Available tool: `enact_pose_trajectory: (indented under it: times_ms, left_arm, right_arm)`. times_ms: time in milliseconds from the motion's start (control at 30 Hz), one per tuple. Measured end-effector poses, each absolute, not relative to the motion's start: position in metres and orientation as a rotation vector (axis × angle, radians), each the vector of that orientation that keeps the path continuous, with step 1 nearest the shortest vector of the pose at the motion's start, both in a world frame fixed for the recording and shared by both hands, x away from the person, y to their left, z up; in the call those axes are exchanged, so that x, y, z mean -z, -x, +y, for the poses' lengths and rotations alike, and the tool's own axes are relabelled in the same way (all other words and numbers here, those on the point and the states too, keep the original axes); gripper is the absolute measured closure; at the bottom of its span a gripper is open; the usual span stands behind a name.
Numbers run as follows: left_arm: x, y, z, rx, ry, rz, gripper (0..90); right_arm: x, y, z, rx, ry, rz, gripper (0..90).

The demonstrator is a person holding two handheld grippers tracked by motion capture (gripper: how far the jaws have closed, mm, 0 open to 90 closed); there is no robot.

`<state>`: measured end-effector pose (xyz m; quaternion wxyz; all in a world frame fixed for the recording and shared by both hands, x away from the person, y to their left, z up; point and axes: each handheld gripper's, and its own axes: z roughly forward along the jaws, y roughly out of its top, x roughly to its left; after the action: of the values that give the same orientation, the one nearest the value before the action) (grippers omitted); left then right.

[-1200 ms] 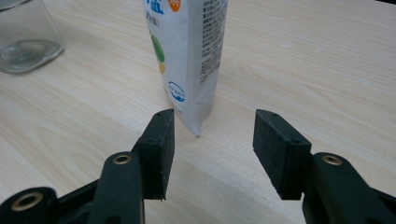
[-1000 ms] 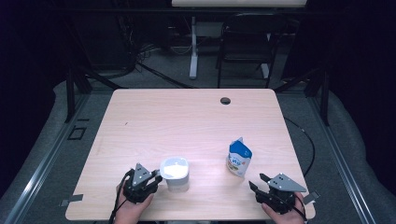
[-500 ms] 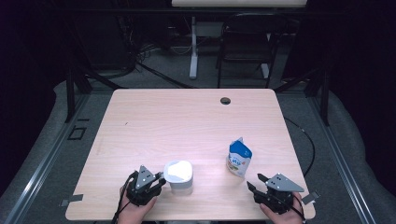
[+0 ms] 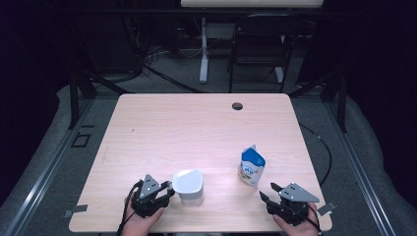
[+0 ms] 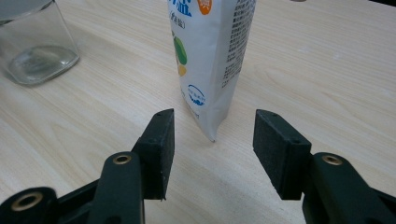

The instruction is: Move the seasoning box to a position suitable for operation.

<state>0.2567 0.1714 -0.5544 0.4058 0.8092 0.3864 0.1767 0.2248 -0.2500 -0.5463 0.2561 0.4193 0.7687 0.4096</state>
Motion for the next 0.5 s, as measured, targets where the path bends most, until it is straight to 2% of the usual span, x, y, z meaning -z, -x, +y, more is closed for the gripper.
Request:
enact_pose_trajectory:
  times_ms: [133,500]
  left_arm:
    - [0.549,-0.256,0.175,-0.365,-2.054,0.985,56.1]
    - [0.525,-0.241,0.189,-0.358,-2.002,0.951,56.0]
  right_arm:
    - [0.546,-0.224,-0.25,-1.126,-1.135,2.082,48.7]
    - [0.537,-0.218,-0.239,-1.087,-1.037,2.12,53.5]
